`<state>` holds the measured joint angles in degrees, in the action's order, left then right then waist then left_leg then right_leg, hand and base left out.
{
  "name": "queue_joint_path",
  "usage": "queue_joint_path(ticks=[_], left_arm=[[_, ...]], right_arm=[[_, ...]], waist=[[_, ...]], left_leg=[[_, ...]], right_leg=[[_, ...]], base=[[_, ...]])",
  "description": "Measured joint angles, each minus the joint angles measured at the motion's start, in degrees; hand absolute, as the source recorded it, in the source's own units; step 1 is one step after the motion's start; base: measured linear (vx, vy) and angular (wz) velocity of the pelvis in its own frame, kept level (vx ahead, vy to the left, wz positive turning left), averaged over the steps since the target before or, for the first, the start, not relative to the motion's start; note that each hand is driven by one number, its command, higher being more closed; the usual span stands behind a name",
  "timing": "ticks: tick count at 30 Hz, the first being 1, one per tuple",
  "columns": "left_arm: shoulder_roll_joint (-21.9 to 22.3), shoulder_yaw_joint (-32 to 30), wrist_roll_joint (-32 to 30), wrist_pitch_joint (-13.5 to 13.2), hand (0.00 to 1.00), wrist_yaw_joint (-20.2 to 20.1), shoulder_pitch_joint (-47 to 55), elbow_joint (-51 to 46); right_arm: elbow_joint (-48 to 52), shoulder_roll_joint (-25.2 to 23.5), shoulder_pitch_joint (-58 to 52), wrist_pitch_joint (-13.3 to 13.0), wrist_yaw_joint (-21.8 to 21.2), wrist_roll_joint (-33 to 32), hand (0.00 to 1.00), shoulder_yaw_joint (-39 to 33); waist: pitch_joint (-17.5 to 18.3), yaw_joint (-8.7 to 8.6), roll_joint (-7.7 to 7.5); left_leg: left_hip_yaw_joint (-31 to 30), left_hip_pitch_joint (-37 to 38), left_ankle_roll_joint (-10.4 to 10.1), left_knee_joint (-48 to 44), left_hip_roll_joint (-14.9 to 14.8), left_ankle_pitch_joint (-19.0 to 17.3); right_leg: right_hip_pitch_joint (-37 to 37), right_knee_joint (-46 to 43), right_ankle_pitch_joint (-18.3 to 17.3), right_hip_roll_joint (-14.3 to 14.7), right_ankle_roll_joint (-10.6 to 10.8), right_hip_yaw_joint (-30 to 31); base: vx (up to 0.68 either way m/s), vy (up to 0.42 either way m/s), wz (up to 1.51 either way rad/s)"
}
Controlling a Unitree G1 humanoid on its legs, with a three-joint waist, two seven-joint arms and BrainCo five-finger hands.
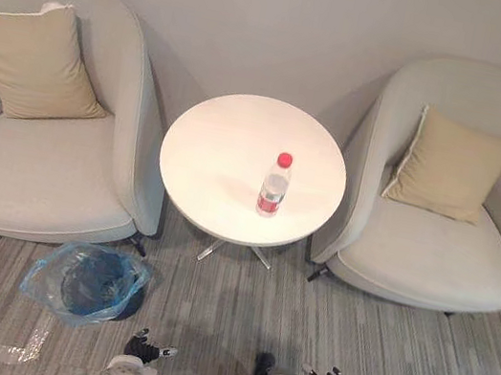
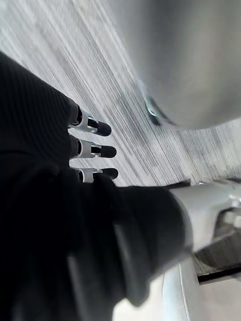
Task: Gather rubbish on tea table into small bin, then transfer packed bag to large trash can.
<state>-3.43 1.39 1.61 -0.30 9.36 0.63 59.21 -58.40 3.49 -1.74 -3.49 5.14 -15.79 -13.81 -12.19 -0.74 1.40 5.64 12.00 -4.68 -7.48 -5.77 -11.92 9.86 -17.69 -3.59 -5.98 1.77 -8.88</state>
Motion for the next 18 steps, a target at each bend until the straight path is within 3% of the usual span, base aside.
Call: queue_joint_path(ticks=[2, 4, 5, 6, 7, 10, 11, 12, 14, 18], left_arm=[[0.9, -0.4, -0.4, 0.0, 0.0, -0.1, -0.5, -0.1], [1.7, -0.6, -0.3, 0.0, 0.0, -0.1, -1.3, -0.8], [1.8, -0.6, -0.3, 0.0, 0.0, -0.1, -1.5, -1.9], [2.0, -0.6, -0.3, -0.2, 0.0, -0.1, -1.6, -2.6], [2.2, -0.3, -0.3, -0.4, 0.0, -0.6, -1.6, -3.0], [2.3, -0.1, -0.3, -0.5, 0.0, -0.7, -1.7, -3.4], [2.3, 0.2, -0.3, -0.5, 0.0, -0.7, -1.7, -3.3], [2.6, 0.8, -0.3, -0.5, 0.0, -0.8, -1.4, -3.0], [1.7, 1.4, -0.4, -0.5, 0.0, -0.7, -2.0, -2.5], [-0.3, 2.8, -0.5, -0.2, 0.0, -0.7, -1.5, -1.7]], right_arm=[[-1.0, -0.1, 0.4, 0.0, 0.0, 0.0, 0.0, -0.7], [-1.0, -0.2, 0.1, 0.0, 0.1, -0.1, 0.0, -0.7], [-0.8, -0.6, -0.5, -0.1, 0.2, -0.2, 0.0, -0.7], [-0.9, -0.8, -0.8, 0.0, 0.4, -0.2, 0.0, -0.5], [-0.9, -1.0, -0.7, 0.0, 0.5, -0.2, 0.0, -0.3], [-0.9, -1.0, -0.3, -0.3, 0.5, -0.5, 0.0, 0.1], [-0.8, -0.9, -0.4, -0.3, 0.5, -0.5, 0.0, 0.2], [-0.8, -0.2, -0.7, -0.3, 0.5, -0.5, 0.0, 0.6], [-0.7, -0.2, -0.7, -0.3, 0.5, -0.4, 0.0, 1.3], [0.6, -0.8, -0.8, -0.3, 0.5, 0.2, 0.0, 3.0]], waist=[[0.4, -0.28, 1.1], [-0.1, -0.08, 0.41], [-0.3, 0.43, -0.1], [-0.7, 0.94, -1.12], [-0.6, 1.15, -1.12], [-0.6, 1.23, -1.19], [-0.5, 1.2, -0.97], [0.2, 1.13, 0.22], [0.6, 1.0, -0.73], [1.0, 1.11, -1.91]], left_leg=[[-1.7, -2.9, -0.4, -6.4, -1.6, 0.2], [-2.2, -5.8, -1.6, -13.7, -2.4, 0.9], [-2.0, -8.8, -3.8, -20.6, -3.3, 2.4], [-1.1, -10.7, -4.4, -24.5, -4.1, 2.7], [-0.1, -11.9, -3.3, -25.6, -4.7, 0.8], [1.4, -14.1, -2.0, -15.8, -2.3, -1.9], [1.3, -14.1, -1.4, -9.4, -1.1, -0.1], [-0.1, -13.9, -1.7, -2.9, -0.4, 5.5], [0.0, -12.8, 0.0, -2.1, 1.5, 6.7], [0.5, -11.3, 0.8, -0.4, 3.6, 6.3]], right_leg=[[-2.7, 1.9, -1.2, 0.7, -0.7, -2.5], [-5.6, 4.0, -1.5, 0.8, -1.0, -3.8], [-8.2, 5.6, -1.8, 0.8, -1.5, -5.5], [-9.7, 6.8, -2.1, 0.7, -1.8, -6.2], [-11.1, 7.9, -2.2, 0.7, -1.9, -6.6], [-12.0, 9.4, -1.9, -0.2, -1.2, -6.7], [-12.2, 9.3, -1.8, -0.4, -0.5, -6.3], [-12.1, 9.3, -2.0, 0.0, 0.6, -6.1], [-13.2, 10.3, -2.1, -0.9, 2.2, -4.3], [-14.0, 11.4, -2.1, -2.7, 3.2, -3.4]], base=[[0.24, -0.241, 0.4], [0.16, -0.199, 0.61], [0.12, -0.134, 0.61], [0.1, -0.098, 0.56], [0.07, -0.051, 0.28], [0.1, 0.023, -0.07], [0.14, 0.143, -0.21], [0.14, 0.141, -0.19], [0.15, 0.116, -0.05], [0.11, 0.131, -0.02]])
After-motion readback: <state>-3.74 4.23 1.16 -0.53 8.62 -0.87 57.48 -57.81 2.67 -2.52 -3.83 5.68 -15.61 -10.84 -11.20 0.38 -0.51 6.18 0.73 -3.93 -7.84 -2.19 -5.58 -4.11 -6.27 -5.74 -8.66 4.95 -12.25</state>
